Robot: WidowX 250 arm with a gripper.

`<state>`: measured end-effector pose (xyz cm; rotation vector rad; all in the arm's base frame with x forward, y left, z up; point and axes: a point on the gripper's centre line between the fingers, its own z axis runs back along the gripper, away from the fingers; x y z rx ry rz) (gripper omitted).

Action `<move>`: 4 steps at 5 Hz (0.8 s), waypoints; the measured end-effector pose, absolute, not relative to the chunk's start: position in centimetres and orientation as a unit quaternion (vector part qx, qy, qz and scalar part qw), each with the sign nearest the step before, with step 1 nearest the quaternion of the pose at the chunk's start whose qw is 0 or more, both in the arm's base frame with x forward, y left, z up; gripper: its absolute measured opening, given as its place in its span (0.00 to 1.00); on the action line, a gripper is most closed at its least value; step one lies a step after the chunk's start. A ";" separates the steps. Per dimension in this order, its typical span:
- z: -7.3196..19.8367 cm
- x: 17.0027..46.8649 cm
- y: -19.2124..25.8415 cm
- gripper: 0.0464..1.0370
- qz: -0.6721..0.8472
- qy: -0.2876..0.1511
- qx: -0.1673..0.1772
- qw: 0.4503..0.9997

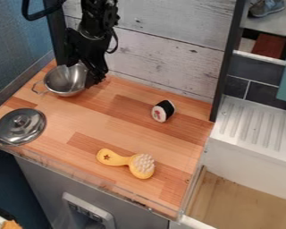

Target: Move the sushi to the bottom left of the table

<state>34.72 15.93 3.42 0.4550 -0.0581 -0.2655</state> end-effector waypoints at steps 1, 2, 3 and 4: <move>1.9 34.3 15.7 0.96 -0.136 -0.011 0.215 0.967; 1.1 34.6 14.3 0.96 -0.169 -0.026 0.201 0.965; 0.6 35.7 11.0 0.96 -0.232 -0.046 0.192 0.952; 1.7 37.5 7.3 0.96 -0.284 -0.111 0.153 0.940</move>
